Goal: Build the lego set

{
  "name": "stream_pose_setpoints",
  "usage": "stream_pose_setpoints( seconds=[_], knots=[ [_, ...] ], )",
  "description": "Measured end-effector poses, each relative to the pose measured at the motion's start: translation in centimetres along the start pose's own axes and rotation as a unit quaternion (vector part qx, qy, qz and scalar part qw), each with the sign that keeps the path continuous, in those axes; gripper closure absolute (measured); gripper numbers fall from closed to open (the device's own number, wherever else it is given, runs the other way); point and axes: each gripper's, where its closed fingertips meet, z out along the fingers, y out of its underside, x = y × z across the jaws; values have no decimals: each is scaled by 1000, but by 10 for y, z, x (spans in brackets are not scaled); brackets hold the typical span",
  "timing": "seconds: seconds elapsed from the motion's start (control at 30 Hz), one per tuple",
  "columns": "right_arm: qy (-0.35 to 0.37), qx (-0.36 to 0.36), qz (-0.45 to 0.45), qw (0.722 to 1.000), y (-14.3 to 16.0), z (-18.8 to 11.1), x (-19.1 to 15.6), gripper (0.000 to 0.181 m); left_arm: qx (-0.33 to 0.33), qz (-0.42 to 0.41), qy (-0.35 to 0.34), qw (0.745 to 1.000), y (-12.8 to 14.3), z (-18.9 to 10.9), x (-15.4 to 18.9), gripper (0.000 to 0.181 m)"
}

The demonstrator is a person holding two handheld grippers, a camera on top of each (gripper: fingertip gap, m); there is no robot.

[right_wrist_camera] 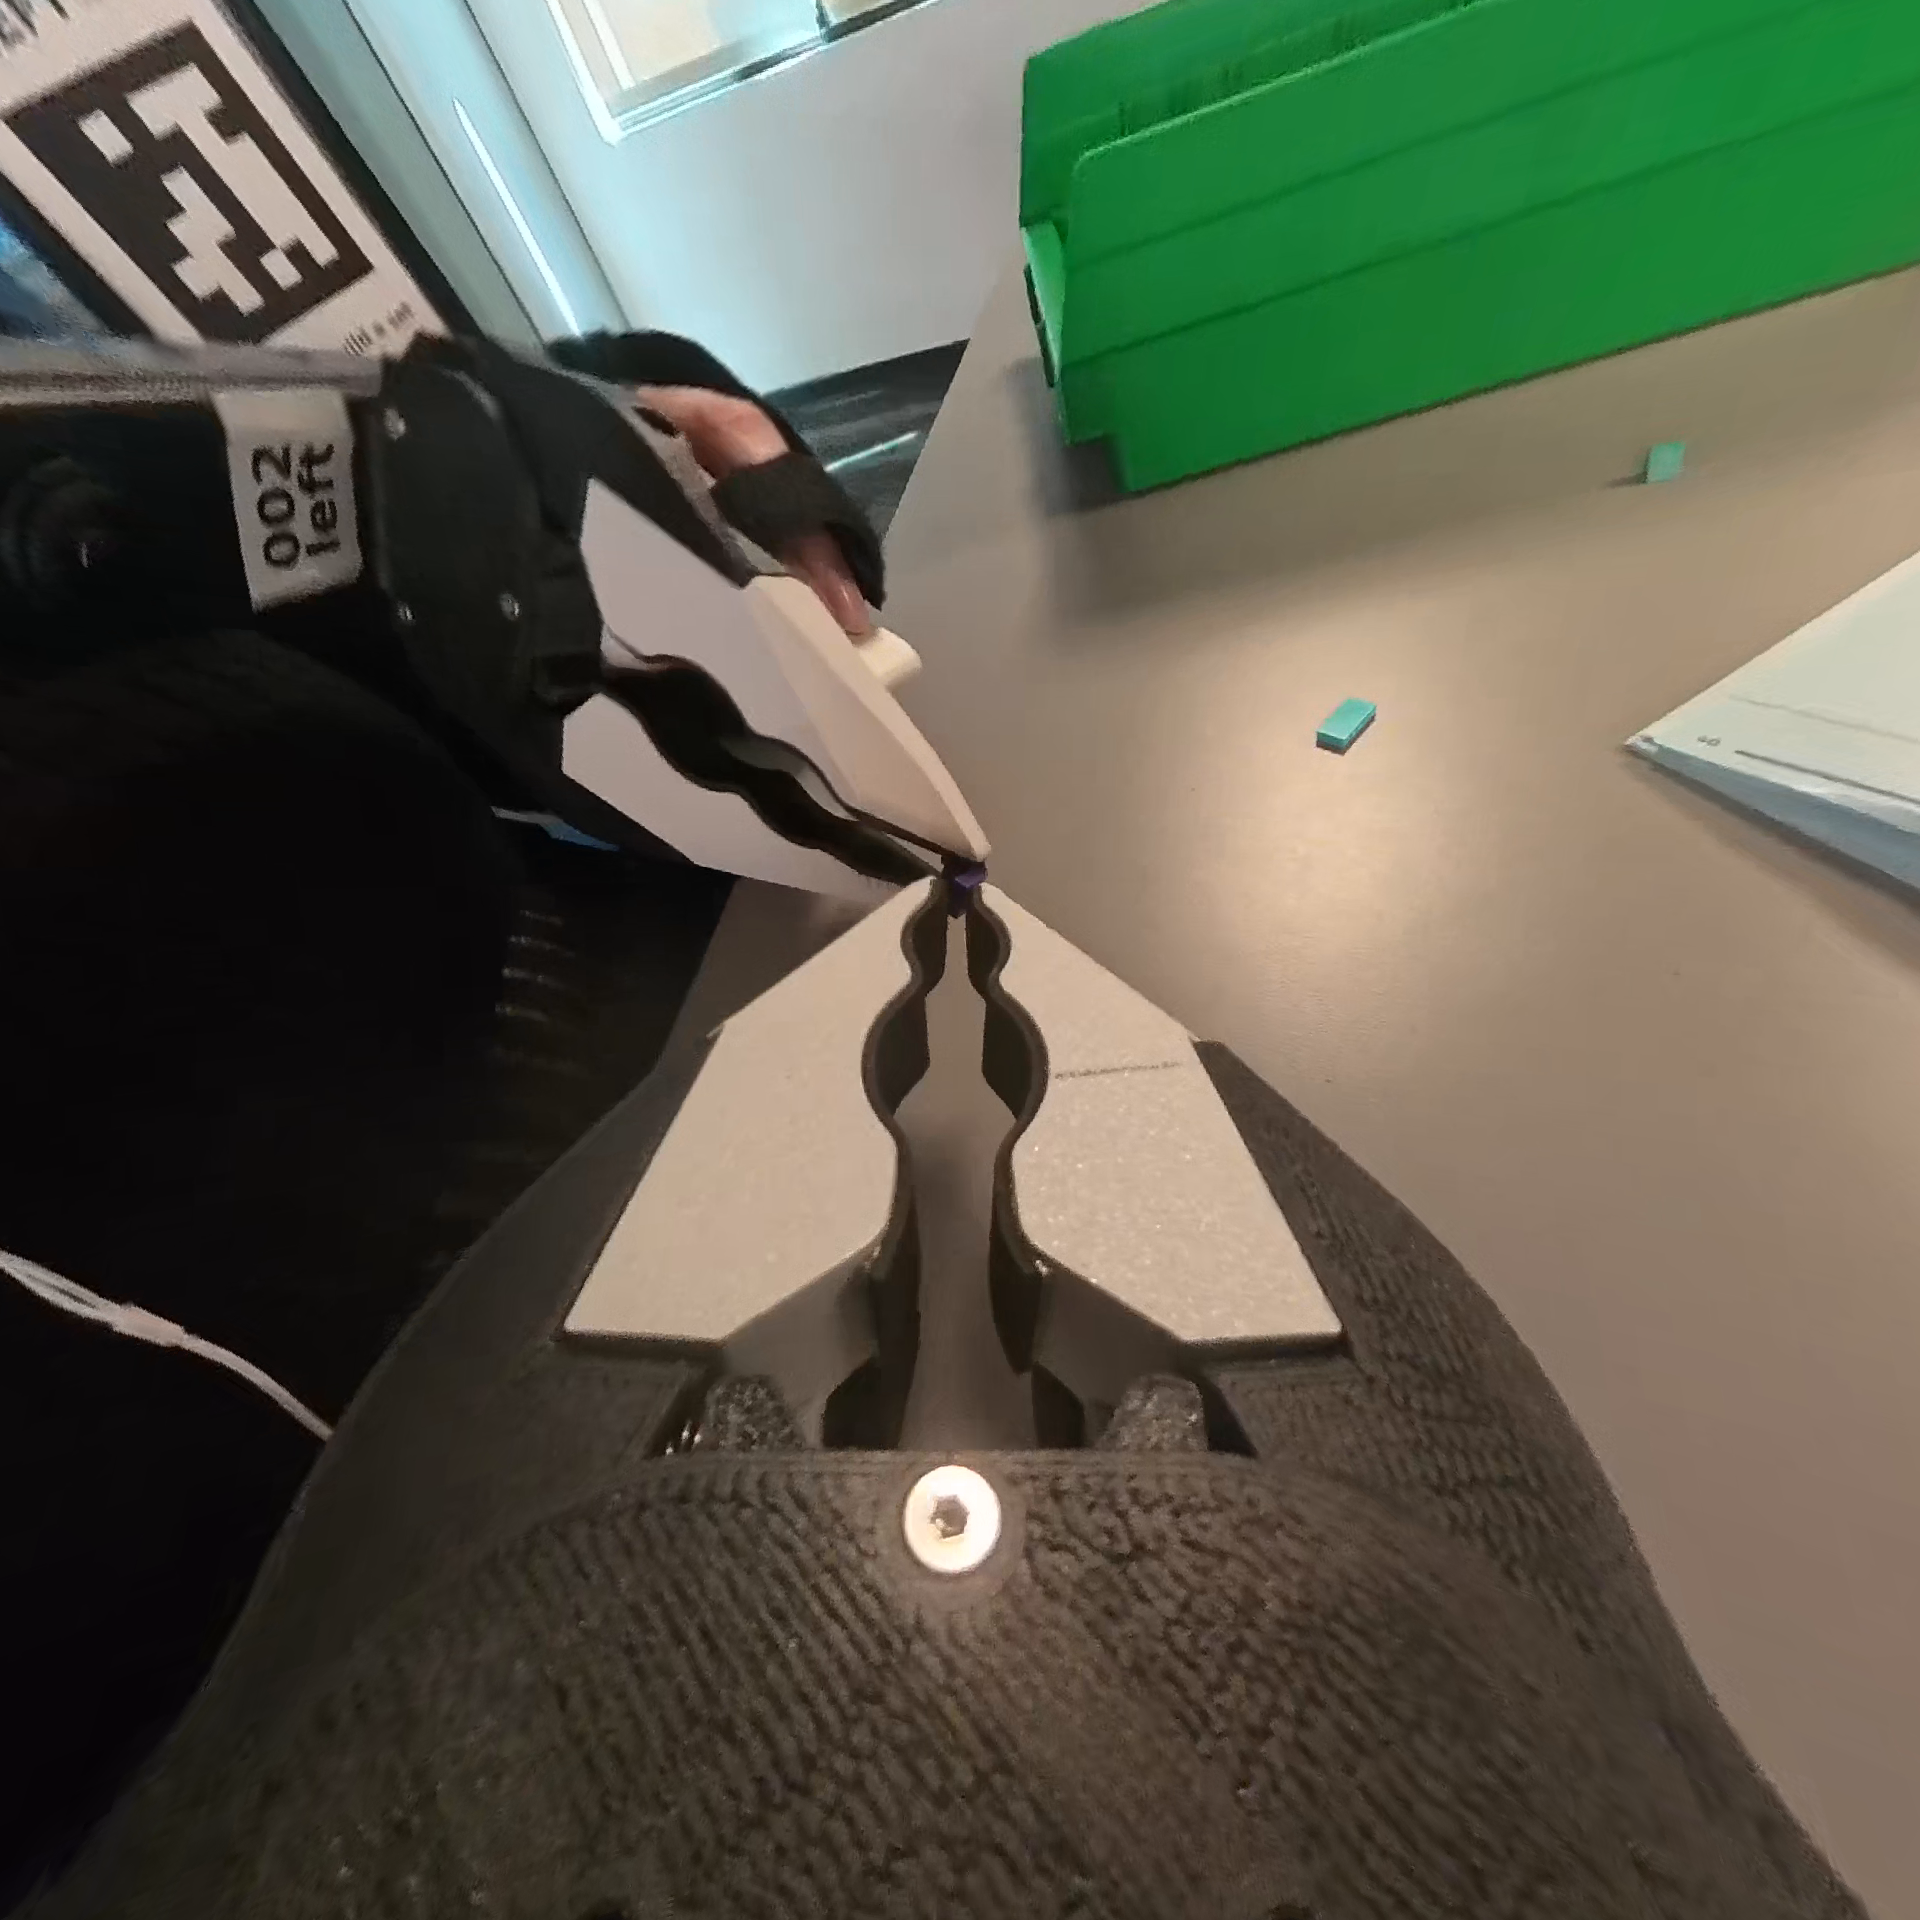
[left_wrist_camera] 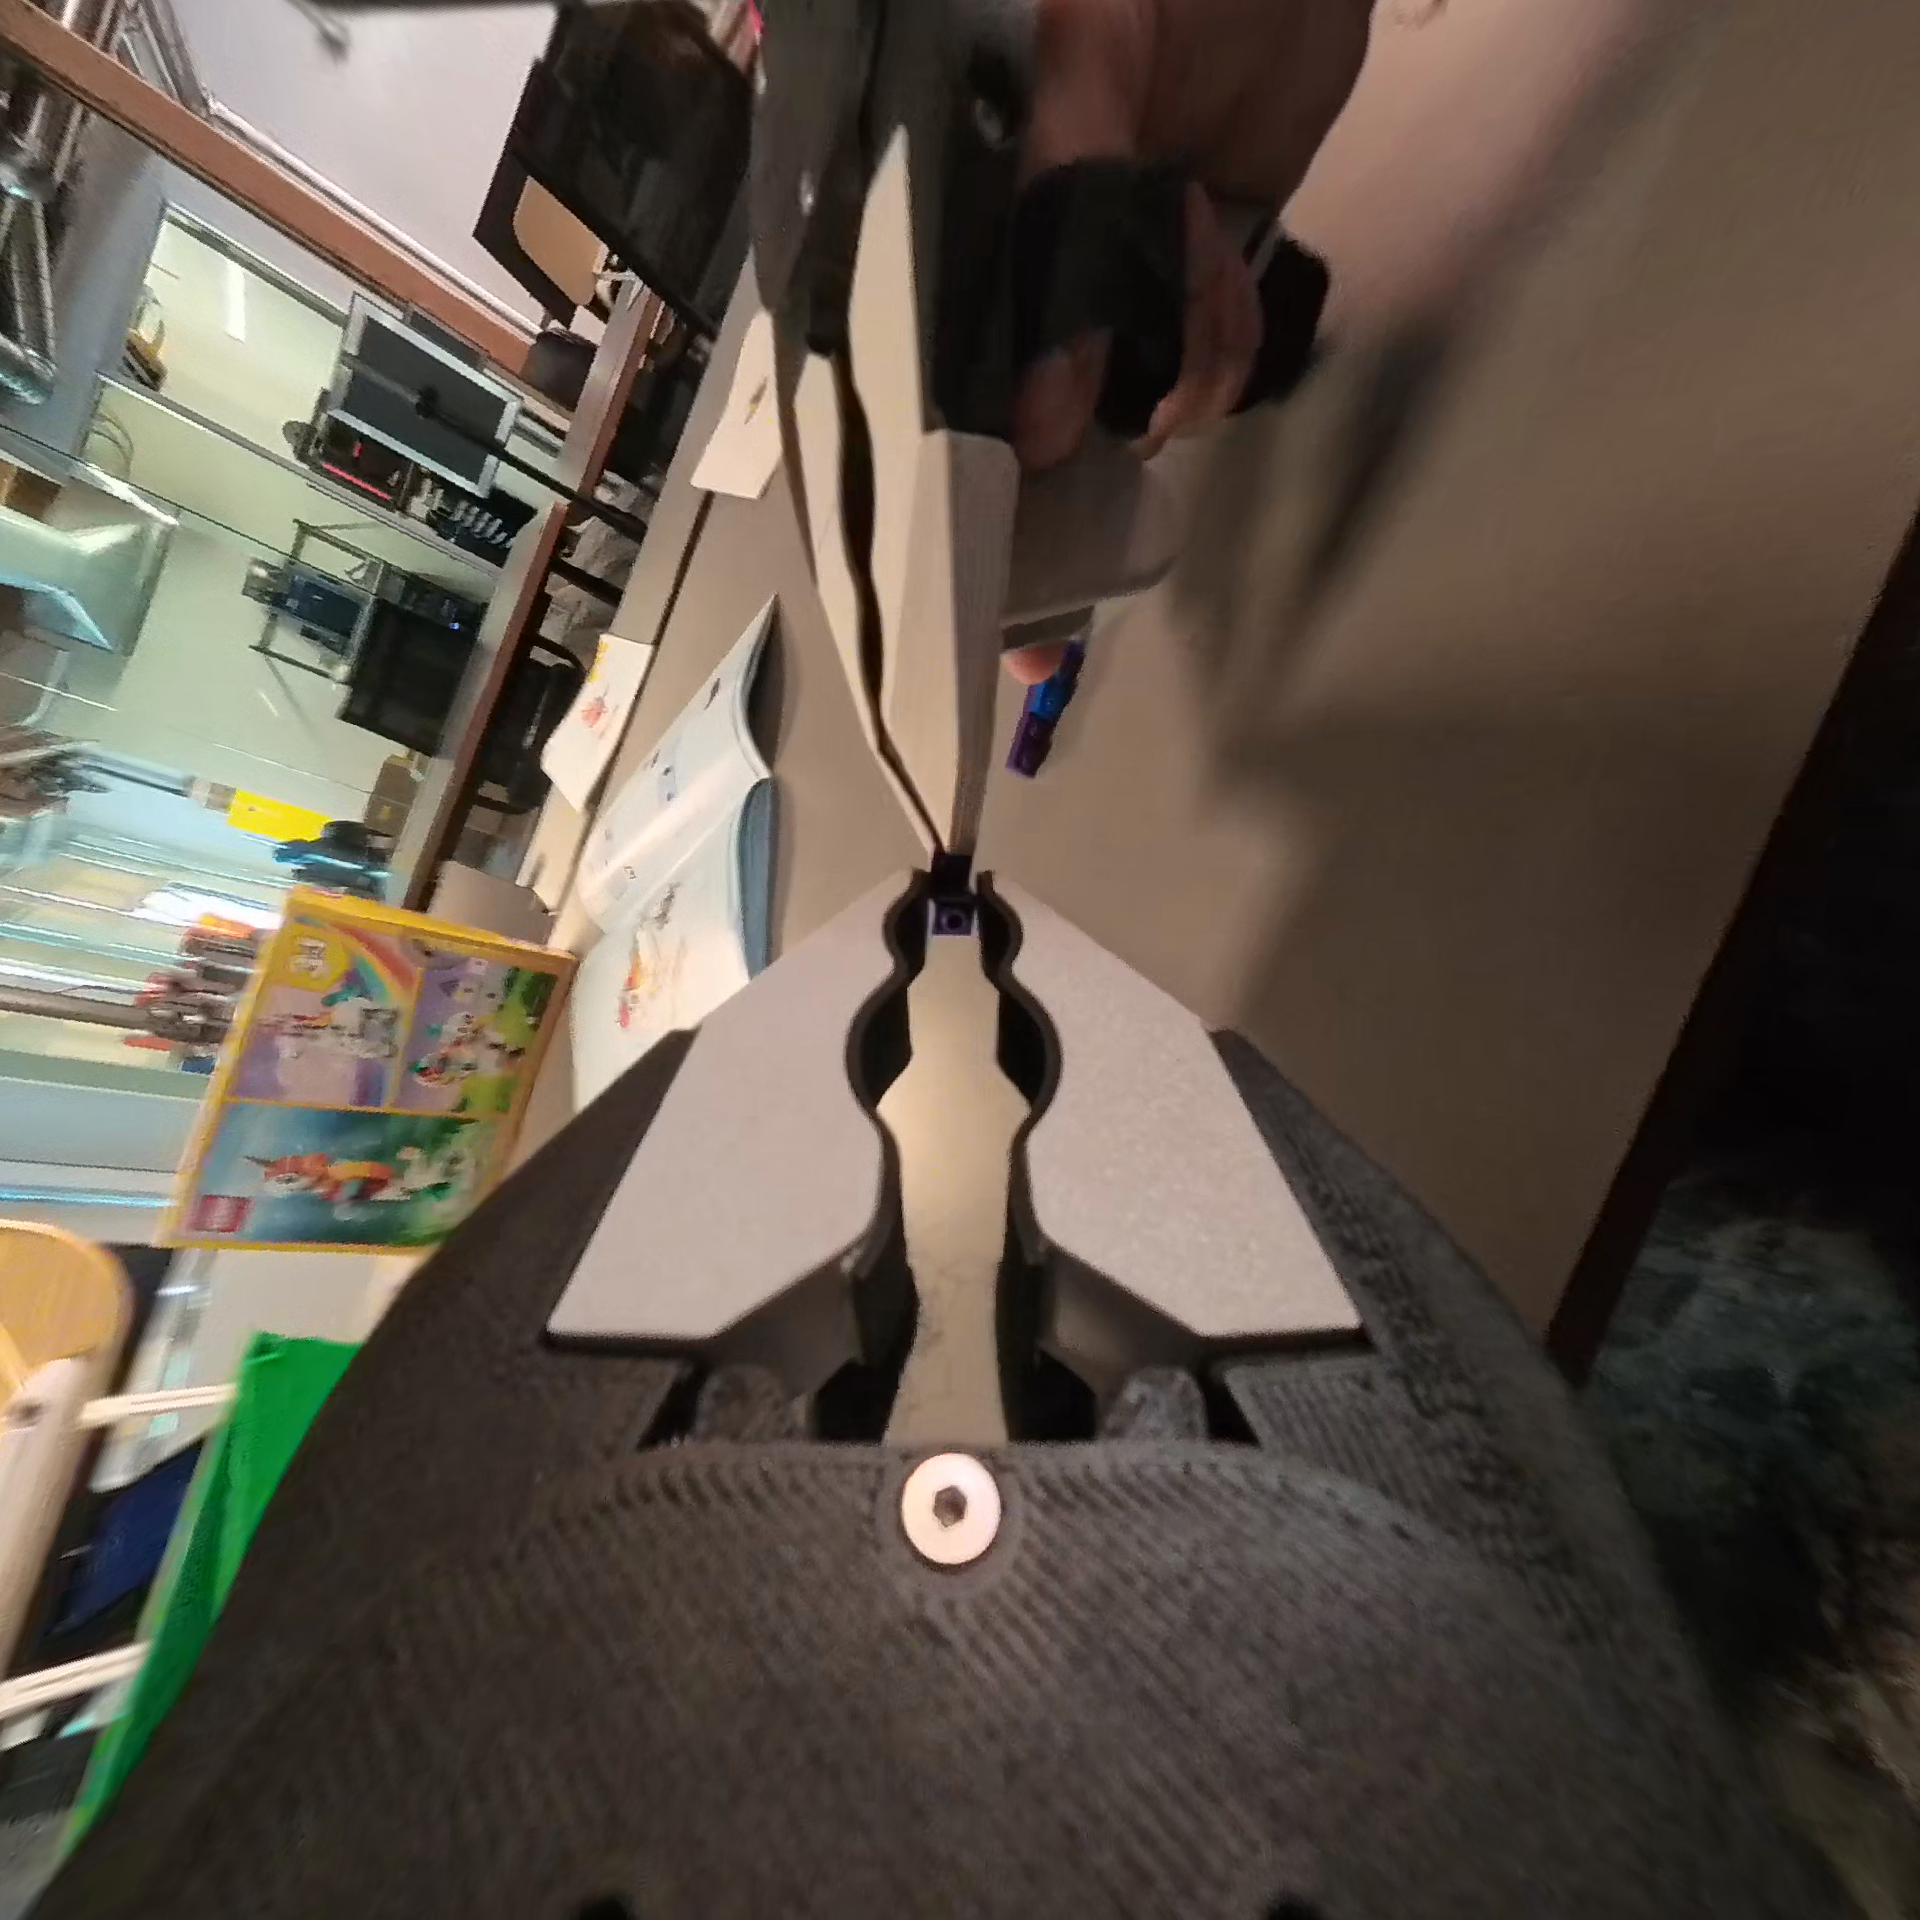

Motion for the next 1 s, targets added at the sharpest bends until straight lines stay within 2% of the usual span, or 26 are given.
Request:
stream_pose_setpoints(
  seconds=[0.03,0.1,0.17,0.33,0.4,0.53,0.67,0.87,1.0],
  knots=[
    [2,-4,-20,1000,1,-2,0,181,12,-30,18,999,-2,0,2,172],
    [7,-13,-74,997,4,-7,0,181,49,-121,70,989,-10,-1,5,162],
    [5,-15,-119,993,6,-12,-1,181,77,-203,111,970,-14,-2,2,163],
    [-18,2,-166,986,3,-19,-11,181,112,-289,191,931,-20,-2,5,168],
    [-24,5,-173,985,3,-20,-13,181,122,-302,214,921,-24,-1,9,174],
    [-26,8,-171,985,3,-23,-12,181,129,-328,233,906,-26,2,8,175],
    [-13,2,-179,984,4,-24,-8,181,126,-319,237,909,-24,6,7,175],
    [-29,7,-180,983,3,-31,-11,181,161,-294,257,906,-33,4,8,175],
    [-16,6,-182,983,3,-32,-7,181,155,-280,263,910,-30,10,5,175]
  ],
)
